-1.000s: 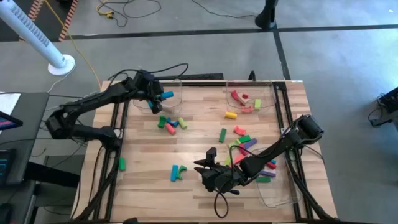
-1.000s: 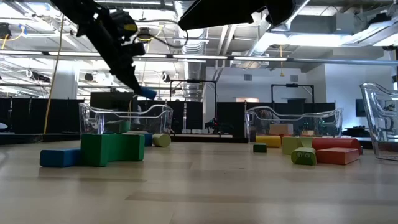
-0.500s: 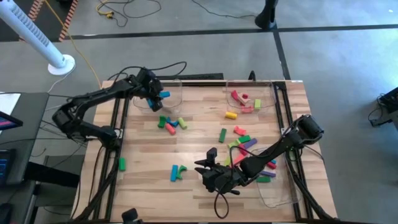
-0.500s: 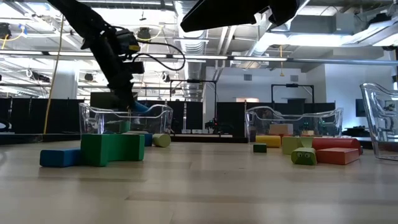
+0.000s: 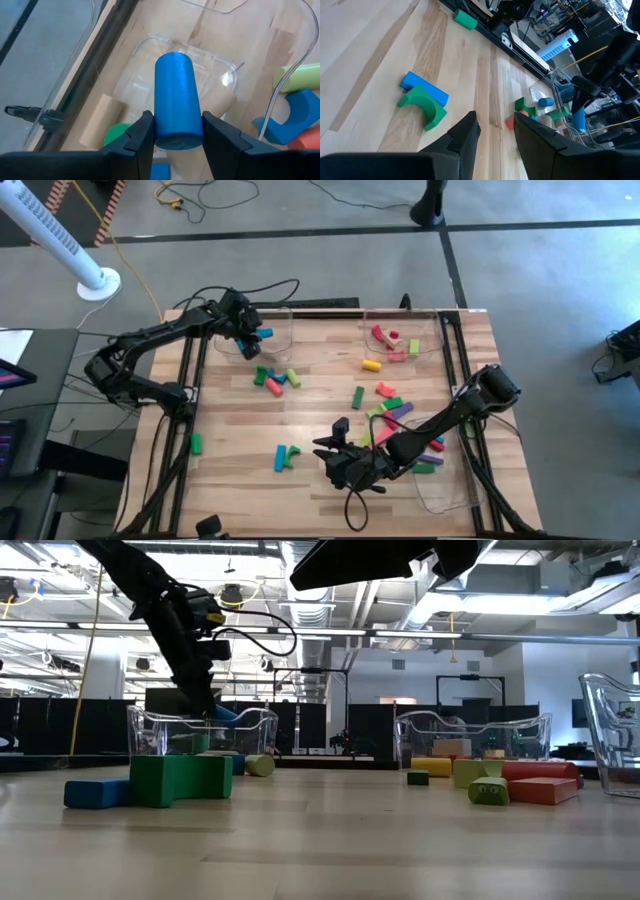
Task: Sort blocks by size
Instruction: Put the blue cylinder block into the top left transparent bin, then put the blue rectangular block into the bottom transparent bin
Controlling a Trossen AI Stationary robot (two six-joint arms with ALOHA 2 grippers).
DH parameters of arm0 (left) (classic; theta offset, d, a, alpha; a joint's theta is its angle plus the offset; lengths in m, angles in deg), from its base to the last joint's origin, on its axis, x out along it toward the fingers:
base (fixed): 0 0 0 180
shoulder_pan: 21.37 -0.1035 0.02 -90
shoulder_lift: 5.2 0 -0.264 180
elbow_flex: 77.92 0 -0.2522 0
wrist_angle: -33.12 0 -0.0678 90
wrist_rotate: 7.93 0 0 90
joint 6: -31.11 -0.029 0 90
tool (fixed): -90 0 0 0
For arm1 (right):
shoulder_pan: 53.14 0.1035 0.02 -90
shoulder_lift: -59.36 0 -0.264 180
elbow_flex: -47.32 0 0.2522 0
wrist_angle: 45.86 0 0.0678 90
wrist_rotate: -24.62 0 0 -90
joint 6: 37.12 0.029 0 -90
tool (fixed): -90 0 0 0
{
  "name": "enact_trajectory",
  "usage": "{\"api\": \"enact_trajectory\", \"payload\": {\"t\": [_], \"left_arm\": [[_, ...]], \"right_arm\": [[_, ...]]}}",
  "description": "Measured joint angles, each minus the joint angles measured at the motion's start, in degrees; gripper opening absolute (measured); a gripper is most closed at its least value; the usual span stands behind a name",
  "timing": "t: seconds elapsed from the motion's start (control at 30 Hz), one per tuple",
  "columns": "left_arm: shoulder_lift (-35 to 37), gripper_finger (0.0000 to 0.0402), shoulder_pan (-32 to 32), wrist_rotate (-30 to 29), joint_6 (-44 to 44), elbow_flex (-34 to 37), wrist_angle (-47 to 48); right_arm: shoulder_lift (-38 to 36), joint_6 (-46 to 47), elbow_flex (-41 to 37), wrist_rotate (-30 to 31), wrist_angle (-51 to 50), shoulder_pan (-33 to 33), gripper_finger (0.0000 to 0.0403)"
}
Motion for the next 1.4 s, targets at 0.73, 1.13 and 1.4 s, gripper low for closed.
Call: {"api": "enact_trajectory", "payload": {"t": [0.73,1.13,1.4], "left_arm": [[0.0,0.0151,0.0,0.0,0.2,0.0,-0.3],[1.2,0.0152,0.2,0.0,0.2,0.0,-1.5],[7.3,0.016,2.7,0.8,0.8,0.0,-1.7]], "right_arm": [[0.0,0.4,0.0,0.0,-0.2,-0.1,0.0163],[0.0,0.8,0.0,0.0,-1.0,-0.1,0.0163],[0.0,1.3,0.0,-0.1,-1.6,-0.1,0.0163]]}}
